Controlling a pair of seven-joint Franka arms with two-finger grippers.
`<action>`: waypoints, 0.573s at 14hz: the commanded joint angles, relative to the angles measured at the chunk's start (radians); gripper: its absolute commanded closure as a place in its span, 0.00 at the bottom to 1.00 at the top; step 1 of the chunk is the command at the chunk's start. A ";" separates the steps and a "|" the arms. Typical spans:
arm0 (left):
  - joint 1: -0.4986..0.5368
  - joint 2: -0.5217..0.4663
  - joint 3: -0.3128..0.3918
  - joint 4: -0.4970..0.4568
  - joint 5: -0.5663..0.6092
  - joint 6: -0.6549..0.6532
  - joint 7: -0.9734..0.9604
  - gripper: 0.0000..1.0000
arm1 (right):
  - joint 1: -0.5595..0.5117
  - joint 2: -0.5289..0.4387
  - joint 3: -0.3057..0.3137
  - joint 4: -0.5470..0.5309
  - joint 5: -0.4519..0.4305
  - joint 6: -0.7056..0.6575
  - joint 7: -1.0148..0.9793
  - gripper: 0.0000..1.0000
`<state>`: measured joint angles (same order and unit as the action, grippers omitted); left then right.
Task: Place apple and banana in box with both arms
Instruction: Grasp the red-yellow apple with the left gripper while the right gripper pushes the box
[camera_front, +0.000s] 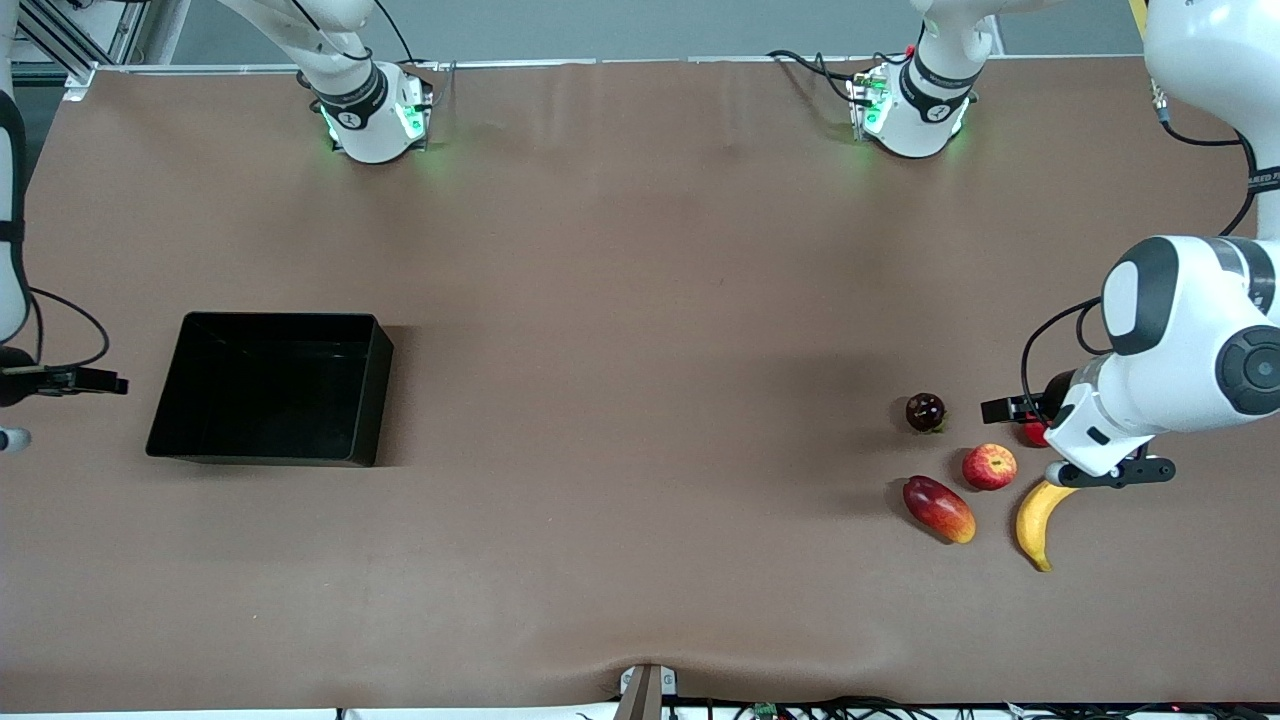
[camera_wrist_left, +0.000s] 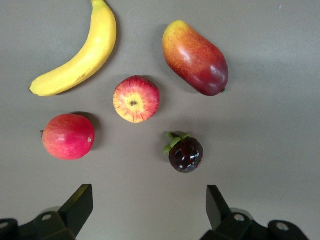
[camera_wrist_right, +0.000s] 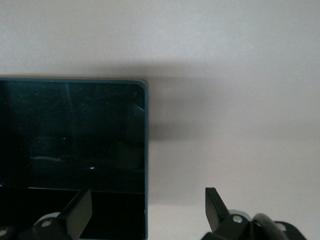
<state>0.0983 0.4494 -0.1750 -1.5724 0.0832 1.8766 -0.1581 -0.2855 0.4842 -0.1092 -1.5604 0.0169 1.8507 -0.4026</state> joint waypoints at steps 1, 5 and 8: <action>0.006 -0.008 -0.003 -0.029 0.033 0.052 -0.017 0.00 | -0.018 -0.009 0.016 -0.065 0.012 0.068 -0.019 0.00; 0.026 -0.008 -0.004 -0.015 0.090 0.064 -0.014 0.00 | -0.023 0.000 0.014 -0.183 0.012 0.188 -0.048 0.00; 0.031 0.018 -0.004 -0.021 0.092 0.101 -0.014 0.00 | -0.035 0.002 0.016 -0.237 0.015 0.226 -0.048 0.15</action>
<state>0.1225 0.4517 -0.1745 -1.5875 0.1537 1.9440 -0.1596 -0.2949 0.4982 -0.1083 -1.7639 0.0179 2.0587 -0.4275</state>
